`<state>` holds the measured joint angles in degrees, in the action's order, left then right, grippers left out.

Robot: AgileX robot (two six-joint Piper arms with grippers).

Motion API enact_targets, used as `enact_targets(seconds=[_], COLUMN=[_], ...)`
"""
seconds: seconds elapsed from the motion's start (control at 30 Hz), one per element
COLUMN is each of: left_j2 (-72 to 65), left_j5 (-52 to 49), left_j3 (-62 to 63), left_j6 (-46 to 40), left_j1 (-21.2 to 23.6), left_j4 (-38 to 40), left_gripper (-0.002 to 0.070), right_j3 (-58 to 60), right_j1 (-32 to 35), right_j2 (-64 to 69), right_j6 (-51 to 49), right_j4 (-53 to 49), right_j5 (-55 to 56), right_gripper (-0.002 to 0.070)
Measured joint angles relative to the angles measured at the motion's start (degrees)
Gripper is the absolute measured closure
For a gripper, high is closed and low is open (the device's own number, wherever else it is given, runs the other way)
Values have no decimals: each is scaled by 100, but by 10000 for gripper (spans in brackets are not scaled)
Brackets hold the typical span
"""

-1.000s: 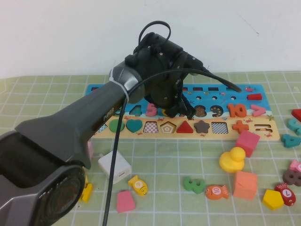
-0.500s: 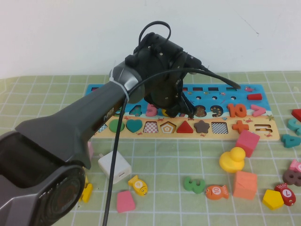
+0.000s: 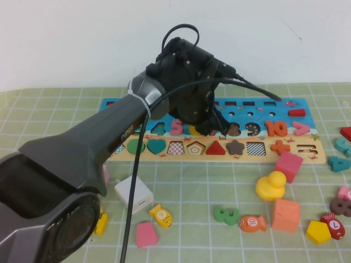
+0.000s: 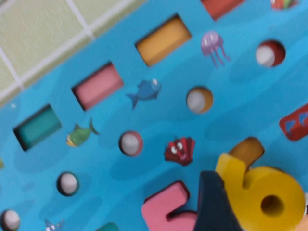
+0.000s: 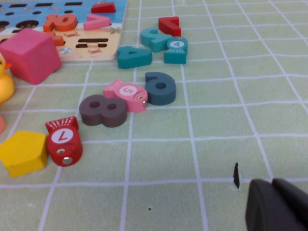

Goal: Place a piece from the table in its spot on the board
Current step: Place the "number 6" into the hole of the number 6

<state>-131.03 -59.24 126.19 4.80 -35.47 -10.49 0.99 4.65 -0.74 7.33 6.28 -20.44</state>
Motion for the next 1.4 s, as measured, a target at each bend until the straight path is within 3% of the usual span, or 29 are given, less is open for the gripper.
enact_targets(seconds=[0.37,0.47,0.6,0.7,1.4], left_j2=[-9,-9,-9,-9,-371], left_j5=[-206,-368,-526,-551,-412], left_j3=[637,659,659,659,673], left_j6=[0,47,183,222,248], left_j1=[0,0,0,0,0], left_j4=[-249,-529,-799,-850,-784], left_gripper=[327,407,598,652,676], right_j3=[0,0,0,0,0], right_j1=[0,0,0,0,0], right_j2=[0,0,0,0,0], right_j6=[0,0,0,0,0], right_j4=[0,0,0,0,0], right_j5=[0,0,0,0,0], right_gripper=[679,679,679,679,679])
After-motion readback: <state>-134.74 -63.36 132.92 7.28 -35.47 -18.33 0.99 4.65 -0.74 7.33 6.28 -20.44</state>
